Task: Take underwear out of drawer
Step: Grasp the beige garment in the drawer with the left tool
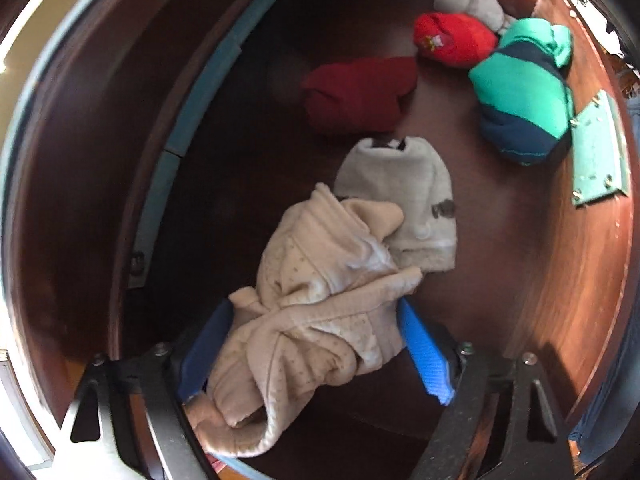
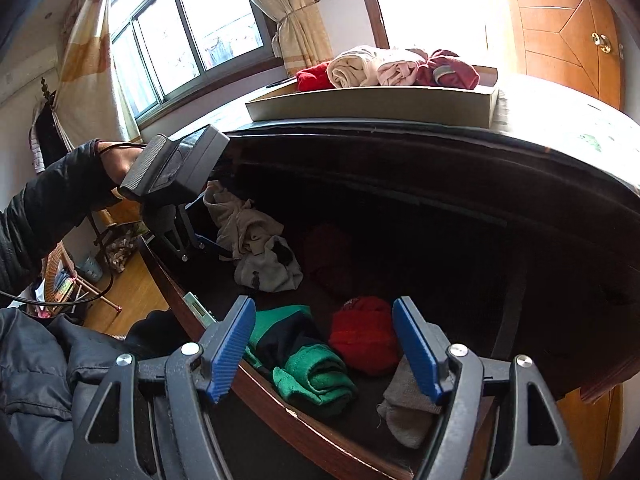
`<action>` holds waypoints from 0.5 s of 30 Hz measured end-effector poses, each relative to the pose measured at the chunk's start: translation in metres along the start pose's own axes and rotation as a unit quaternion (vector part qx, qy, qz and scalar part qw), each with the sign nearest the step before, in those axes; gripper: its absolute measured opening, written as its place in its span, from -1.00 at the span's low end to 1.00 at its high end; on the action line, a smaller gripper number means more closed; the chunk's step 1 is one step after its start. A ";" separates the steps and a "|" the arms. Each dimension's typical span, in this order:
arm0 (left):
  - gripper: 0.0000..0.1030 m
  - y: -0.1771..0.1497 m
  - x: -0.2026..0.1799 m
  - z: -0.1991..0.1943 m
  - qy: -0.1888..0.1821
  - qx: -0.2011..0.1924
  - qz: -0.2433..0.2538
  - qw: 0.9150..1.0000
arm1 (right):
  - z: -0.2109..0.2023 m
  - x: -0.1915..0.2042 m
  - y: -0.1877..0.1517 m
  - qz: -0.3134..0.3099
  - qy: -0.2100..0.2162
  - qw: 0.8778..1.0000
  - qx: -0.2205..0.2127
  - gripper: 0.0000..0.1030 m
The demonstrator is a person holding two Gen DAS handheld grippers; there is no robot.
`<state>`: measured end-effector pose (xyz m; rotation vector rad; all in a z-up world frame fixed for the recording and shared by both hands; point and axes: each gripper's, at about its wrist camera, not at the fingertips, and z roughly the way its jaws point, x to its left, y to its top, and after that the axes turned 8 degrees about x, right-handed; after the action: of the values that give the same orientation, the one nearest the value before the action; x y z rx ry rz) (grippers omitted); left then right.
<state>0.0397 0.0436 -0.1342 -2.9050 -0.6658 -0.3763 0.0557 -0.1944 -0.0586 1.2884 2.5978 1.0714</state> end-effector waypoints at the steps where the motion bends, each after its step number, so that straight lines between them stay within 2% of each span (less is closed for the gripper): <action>1: 0.68 0.001 0.000 0.003 -0.002 0.003 0.002 1.000 | 0.001 0.000 -0.001 0.002 -0.001 1.000 0.000 0.41; 7: 0.68 0.007 0.008 0.019 -0.011 0.013 -0.001 1.000 | 0.003 -0.003 -0.005 0.011 0.002 1.000 0.001 0.42; 10: 0.56 0.000 0.011 0.025 -0.009 0.022 0.004 1.000 | 0.005 -0.006 -0.006 0.015 0.002 1.000 0.003 0.41; 13: 0.32 -0.001 0.008 0.026 -0.006 0.022 -0.001 1.000 | 0.007 -0.007 -0.005 0.018 0.004 1.000 0.004 0.42; 15: 0.08 -0.004 0.006 0.022 -0.004 0.014 -0.009 1.000 | 0.008 -0.007 -0.005 0.016 0.006 1.000 0.006 0.42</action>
<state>0.0479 0.0541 -0.1529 -2.8768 -0.6927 -0.3541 0.0595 -0.1972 -0.0700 1.3346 2.6048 1.0734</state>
